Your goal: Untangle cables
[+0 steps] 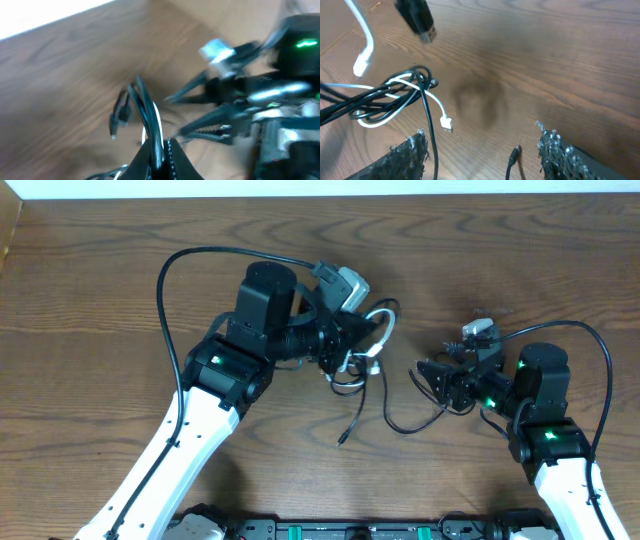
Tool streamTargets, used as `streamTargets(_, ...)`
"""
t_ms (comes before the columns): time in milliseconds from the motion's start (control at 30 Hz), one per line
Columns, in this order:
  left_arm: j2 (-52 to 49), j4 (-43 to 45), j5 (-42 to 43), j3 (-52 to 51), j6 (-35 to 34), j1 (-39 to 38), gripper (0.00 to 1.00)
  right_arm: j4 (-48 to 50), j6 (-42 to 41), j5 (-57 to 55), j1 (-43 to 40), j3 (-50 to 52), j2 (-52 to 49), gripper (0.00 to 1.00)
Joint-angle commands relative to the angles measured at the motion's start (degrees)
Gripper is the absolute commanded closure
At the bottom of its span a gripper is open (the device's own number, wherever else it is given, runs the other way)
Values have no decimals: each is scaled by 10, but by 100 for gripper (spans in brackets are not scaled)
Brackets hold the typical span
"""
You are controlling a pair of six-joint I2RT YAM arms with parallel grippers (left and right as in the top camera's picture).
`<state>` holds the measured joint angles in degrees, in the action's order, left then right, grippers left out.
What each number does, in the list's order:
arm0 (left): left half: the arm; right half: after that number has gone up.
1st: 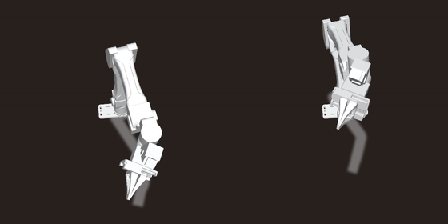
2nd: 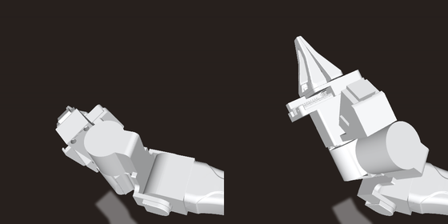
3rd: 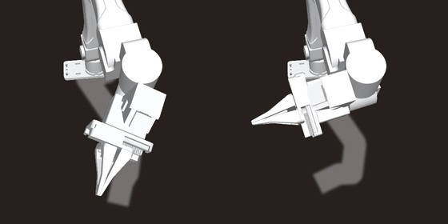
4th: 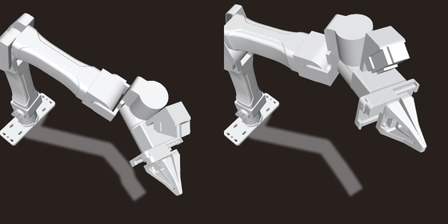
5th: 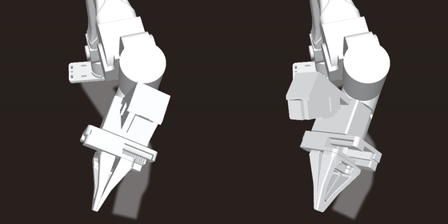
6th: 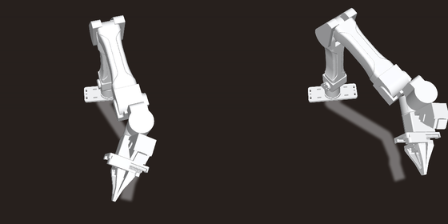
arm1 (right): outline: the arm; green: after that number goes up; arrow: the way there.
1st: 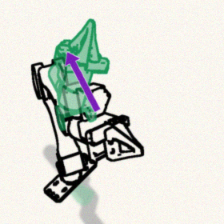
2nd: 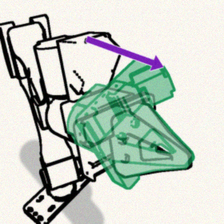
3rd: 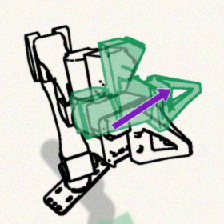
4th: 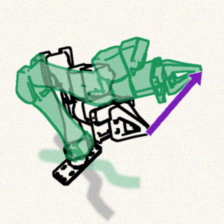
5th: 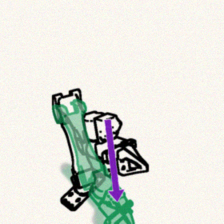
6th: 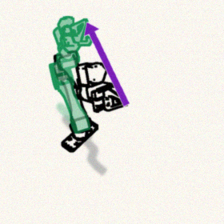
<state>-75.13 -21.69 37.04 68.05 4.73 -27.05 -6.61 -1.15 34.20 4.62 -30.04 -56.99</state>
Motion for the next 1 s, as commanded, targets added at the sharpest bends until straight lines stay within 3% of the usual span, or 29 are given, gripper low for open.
streamTargets(0, 2, -36, -162, 4, 13, 1, 92, -2, -8, -9, -3, -5, -1, 31)
streamTargets(67, -3, -54, -153, 4, 13, 1, 92, -2, -8, -11, -2, -5, -1, 31)
streamTargets(167, -19, -75, -89, 4, 15, -4, 79, 0, -8, -11, -2, -5, -1, 31)
streamTargets(233, -37, -83, -62, 4, 17, -13, 79, 1, -8, -11, -3, -5, -1, 31)
streamTargets(300, -72, -97, -60, 4, 17, -29, 69, 0, -8, -11, -3, -5, -1, 31)
streamTargets(500, -126, -105, -70, 4, 17, -39, 67, 0, -14, -12, -3, -5, -1, 31)
streamTargets(600, -120, -104, -139, 4, 2, -31, 67, 0, -14, -13, -3, -5, -1, 31)
streamTargets(767, -120, -138, -338, 4, -87, -11, 66, 0, -14, -13, -3, -5, -1, 30)
streamTargets(967, -121, -182, -397, 4, -87, 10, 46, 0, -14, -13, -3, -5, -1, 28)
